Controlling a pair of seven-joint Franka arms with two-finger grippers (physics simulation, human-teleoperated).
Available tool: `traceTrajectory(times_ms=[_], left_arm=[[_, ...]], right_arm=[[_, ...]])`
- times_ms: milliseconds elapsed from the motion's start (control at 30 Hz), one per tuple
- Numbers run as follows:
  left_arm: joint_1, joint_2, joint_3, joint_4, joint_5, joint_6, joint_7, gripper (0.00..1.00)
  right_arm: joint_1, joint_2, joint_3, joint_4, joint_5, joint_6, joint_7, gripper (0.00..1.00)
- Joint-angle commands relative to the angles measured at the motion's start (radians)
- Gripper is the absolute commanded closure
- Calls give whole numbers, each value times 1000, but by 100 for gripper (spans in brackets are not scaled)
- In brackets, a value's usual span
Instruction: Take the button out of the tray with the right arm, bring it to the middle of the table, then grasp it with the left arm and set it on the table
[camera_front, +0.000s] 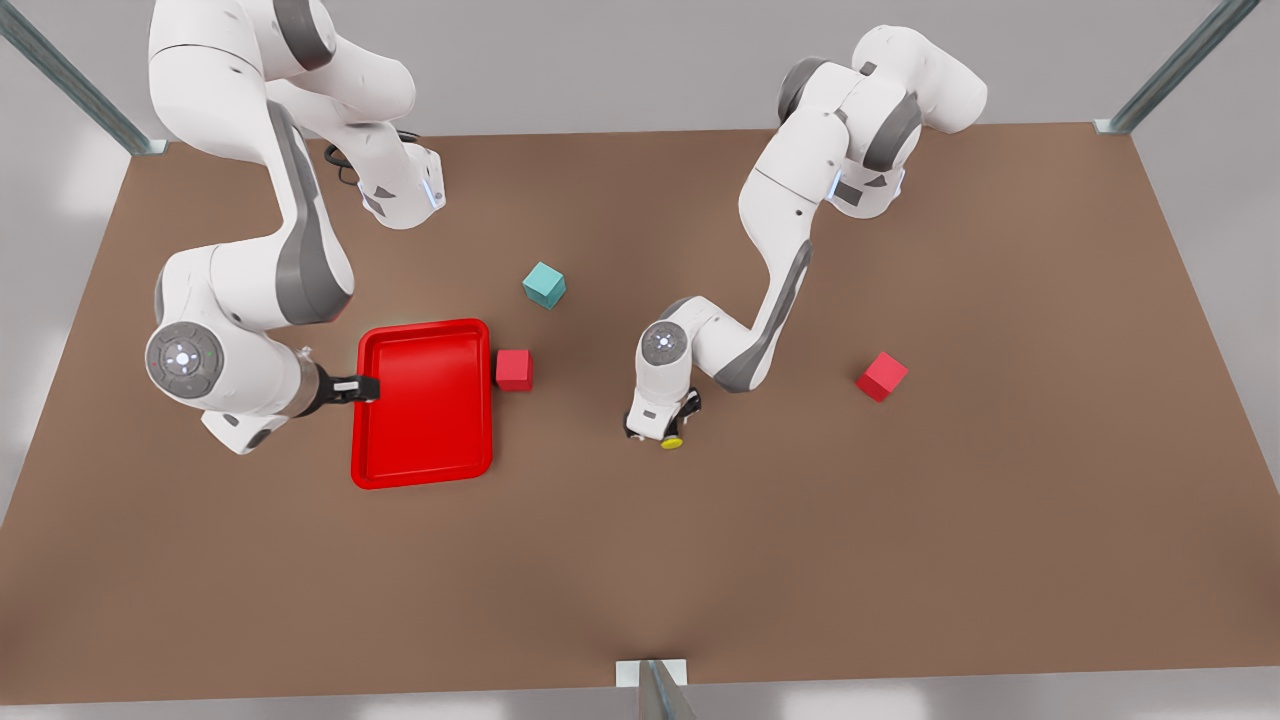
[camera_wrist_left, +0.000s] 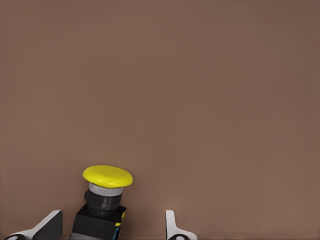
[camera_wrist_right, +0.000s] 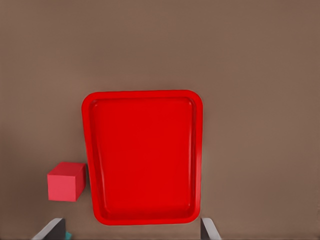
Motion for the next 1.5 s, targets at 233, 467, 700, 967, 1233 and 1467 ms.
traceTrajectory(times_ms=[233,467,700,967,1233,1467], left_arm=[[0,-1,-9,-20,-1,-21,124,1],[0,-1,-9,-18,-1,-35,124,32],[8,-4,-9,-15,-1,-52,125,38],[8,-3,-9,-12,-4,-55,124,47],[6,-4,-7,3,-3,-55,118,50],[-34,-7,74,32,28,-49,0,50]], right_arm=[[-89,-1,-3,34,-4,-69,-127,0],[-126,-1,-3,35,-5,-76,-129,0],[-125,-1,-1,35,-5,-78,-129,0],[-112,5,2,34,-2,-85,-129,0],[-109,8,3,34,-2,-85,-129,0],[-102,11,5,34,-2,-95,-129,0]])
